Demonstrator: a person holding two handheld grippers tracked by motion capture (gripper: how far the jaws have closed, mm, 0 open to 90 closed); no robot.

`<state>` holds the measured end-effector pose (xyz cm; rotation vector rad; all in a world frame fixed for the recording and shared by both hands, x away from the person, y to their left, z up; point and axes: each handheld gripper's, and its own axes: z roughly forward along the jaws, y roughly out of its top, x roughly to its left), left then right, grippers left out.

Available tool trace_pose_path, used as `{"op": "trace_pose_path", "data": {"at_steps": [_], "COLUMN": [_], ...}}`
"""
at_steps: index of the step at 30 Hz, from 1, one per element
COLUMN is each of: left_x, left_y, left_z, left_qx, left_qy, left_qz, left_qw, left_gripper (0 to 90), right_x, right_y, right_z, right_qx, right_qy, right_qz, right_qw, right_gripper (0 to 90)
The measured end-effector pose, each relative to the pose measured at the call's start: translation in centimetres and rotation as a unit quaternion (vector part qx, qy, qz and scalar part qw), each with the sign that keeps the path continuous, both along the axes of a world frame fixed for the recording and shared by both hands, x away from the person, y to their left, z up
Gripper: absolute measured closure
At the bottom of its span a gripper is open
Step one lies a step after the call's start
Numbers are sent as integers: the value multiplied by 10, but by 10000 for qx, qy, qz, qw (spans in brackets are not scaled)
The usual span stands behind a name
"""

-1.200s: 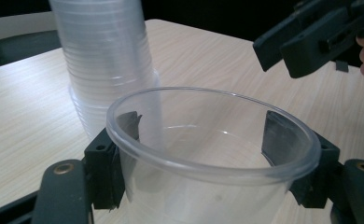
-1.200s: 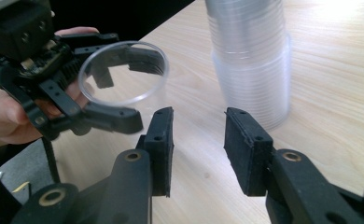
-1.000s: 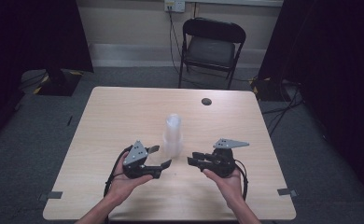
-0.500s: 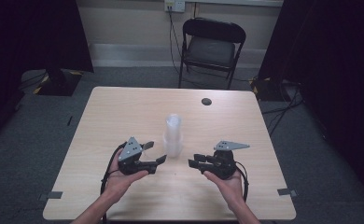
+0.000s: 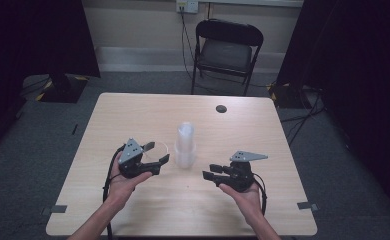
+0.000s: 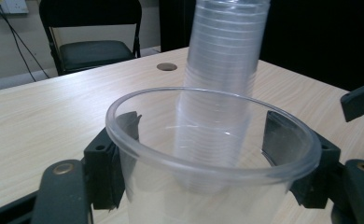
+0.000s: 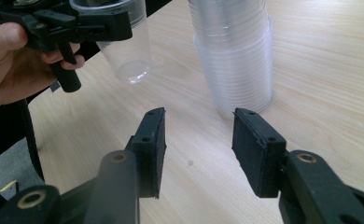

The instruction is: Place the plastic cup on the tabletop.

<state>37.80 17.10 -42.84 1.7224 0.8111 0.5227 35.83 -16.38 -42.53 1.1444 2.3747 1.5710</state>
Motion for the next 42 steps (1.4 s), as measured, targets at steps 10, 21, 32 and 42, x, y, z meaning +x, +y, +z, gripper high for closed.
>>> {"op": "trace_pose_path", "data": {"at_steps": [10,21,32,42], "left_x": [21,39,58,69], "left_y": [9,13,20,21], "left_z": [-1,-14,-28,-42], "left_qx": [237,275,131,129], "left_qy": [-239,-242,-278,-104], "left_qz": [388,609,954,981], "left_qw": [9987,9975,9950,9950], "left_gripper": [275,270,272,268], "right_x": [3,8,4,5], "right_y": [1,2,4,2], "right_z": [-3,-5,-4,-6], "right_qx": [-35,-33,-60,-55], "right_qy": [35,58,69,89], "right_qz": [-24,9,-2,-7], "right_qw": [10000,10000,10000,9999], "right_gripper": [533,534,533,533]}}
